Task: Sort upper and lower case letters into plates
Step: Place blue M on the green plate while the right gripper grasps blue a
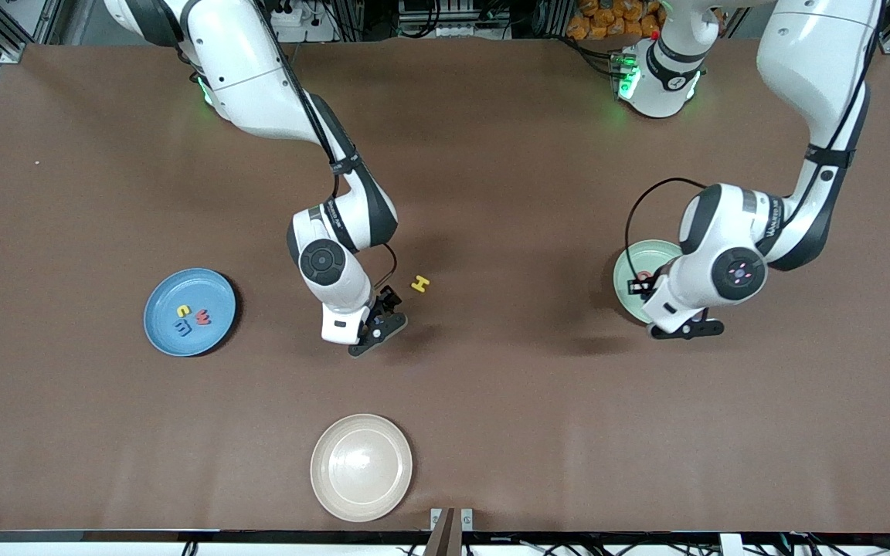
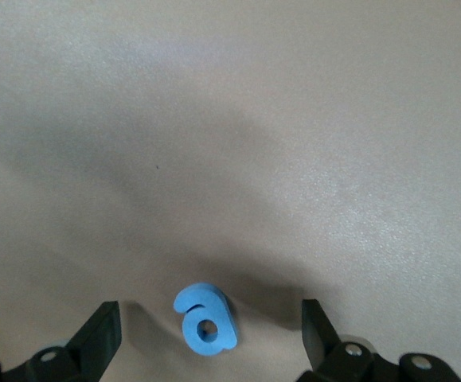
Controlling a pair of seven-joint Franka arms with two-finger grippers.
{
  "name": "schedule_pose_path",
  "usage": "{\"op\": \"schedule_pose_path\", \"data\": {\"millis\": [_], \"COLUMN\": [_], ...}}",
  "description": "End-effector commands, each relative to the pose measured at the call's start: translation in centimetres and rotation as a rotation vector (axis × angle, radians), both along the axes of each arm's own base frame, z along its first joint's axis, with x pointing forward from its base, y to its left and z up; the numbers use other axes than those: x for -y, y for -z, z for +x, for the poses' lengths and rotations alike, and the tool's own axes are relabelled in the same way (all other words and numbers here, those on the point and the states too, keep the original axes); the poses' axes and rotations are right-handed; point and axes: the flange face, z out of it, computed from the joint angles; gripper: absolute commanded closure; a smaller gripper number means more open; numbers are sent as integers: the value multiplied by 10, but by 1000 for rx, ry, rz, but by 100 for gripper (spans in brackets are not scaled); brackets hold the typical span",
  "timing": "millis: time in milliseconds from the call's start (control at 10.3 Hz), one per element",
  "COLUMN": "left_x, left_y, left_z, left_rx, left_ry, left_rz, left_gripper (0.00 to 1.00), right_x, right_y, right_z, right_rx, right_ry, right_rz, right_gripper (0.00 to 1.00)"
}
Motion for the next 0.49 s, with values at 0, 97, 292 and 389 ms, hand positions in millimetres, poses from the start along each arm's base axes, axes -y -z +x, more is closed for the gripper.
{"op": "schedule_pose_path", "data": {"millis": [0, 97, 292, 389], "left_x": [-43, -58, -65, -62], "left_y": [14, 18, 20, 20], "left_z": [-40, -45, -55, -55], "left_rx": [26, 18, 6, 4], "left_ry": [73, 72, 87, 89], "left_rz": [-44, -51, -55, -60], "left_gripper": [71, 71, 69, 19], "right_x": [-1, 0, -2, -1], "right_y": [1, 1, 0, 0], "right_z": [5, 4, 2, 2], "right_rx": [-3, -13, -23, -29], "right_ry": [20, 27, 39, 44], "right_rz": [11, 10, 8, 5], "right_gripper": [0, 0, 0, 0]}}
